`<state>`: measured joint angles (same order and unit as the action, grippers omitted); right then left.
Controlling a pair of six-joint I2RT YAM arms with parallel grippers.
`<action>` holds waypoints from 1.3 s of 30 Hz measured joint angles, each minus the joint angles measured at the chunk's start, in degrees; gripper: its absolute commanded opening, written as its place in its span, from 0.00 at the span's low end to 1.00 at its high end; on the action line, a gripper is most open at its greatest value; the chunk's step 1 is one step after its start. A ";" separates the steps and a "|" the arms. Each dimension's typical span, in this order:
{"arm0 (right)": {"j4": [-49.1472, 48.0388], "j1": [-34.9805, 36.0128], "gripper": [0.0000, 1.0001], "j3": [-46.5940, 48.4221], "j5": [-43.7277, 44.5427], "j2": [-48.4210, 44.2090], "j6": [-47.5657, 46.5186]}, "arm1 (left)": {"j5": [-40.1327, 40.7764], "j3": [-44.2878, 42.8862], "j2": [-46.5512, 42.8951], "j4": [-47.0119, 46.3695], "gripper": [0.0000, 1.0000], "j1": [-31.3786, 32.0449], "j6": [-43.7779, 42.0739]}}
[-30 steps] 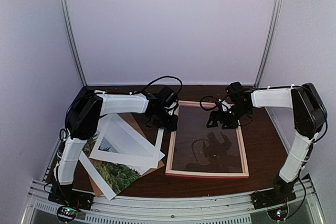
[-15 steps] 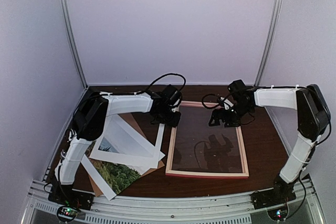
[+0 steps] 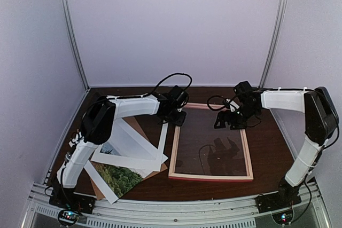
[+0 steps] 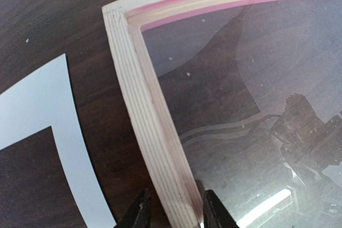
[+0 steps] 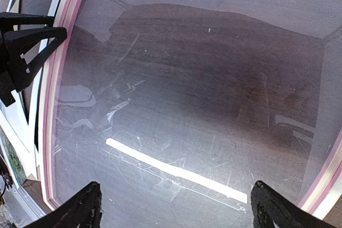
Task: Put the photo into the frame
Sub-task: Adjust the glass panel in the frame body.
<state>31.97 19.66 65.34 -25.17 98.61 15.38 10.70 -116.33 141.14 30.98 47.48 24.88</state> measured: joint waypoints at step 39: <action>-0.74 -0.57 0.96 -5.38 8.59 -6.36 2.93 | -7.74 6.36 -2.34 -8.57 0.67 -7.15 6.43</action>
<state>31.22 19.09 59.96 -16.58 92.25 18.31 2.96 -109.97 138.80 22.41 40.34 31.31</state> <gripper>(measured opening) 0.965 0.635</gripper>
